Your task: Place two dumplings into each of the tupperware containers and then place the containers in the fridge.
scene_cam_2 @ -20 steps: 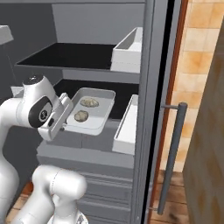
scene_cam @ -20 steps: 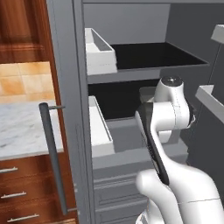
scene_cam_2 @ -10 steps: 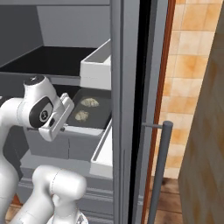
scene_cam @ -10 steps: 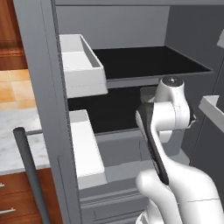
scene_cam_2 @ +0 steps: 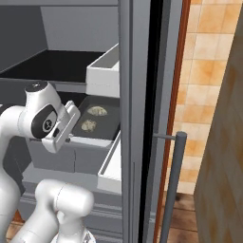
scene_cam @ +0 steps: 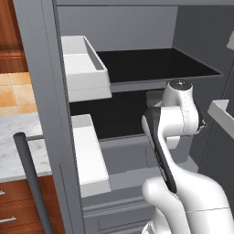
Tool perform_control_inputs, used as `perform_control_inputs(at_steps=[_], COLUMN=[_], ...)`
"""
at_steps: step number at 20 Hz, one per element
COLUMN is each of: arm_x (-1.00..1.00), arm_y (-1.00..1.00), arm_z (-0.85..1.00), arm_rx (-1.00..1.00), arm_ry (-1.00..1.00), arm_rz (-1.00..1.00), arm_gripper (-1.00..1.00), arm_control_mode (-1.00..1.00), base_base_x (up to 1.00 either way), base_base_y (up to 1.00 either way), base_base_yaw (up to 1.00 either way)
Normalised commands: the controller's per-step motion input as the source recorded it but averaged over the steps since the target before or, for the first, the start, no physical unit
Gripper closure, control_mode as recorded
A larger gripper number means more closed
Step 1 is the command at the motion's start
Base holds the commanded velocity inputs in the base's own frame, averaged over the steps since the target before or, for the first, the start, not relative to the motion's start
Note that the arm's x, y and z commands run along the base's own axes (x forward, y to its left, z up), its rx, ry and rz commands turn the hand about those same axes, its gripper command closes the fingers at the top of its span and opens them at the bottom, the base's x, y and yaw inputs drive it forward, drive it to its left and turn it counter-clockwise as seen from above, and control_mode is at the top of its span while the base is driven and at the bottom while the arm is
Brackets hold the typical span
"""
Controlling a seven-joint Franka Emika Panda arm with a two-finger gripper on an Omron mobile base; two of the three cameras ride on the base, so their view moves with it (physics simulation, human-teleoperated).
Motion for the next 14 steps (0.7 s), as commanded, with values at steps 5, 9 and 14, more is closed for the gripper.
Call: perform_control_inputs(at_steps=[5,9,14], arm_x=[-0.09,-0.44,-0.35], arm_y=[0.0,0.0,0.0], arm_z=[0.36,0.6,0.65], arm_rx=[0.0,-0.01,0.0], arm_ry=[-0.04,-0.11,-0.15], arm_rz=[0.0,0.0,0.0], arm_gripper=[1.0,1.0,1.0], arm_control_mode=[-1.0,-1.0,-1.0], base_base_x=[0.0,0.0,0.0], base_base_y=[0.0,0.0,0.0], base_base_yaw=[0.0,0.0,0.0])
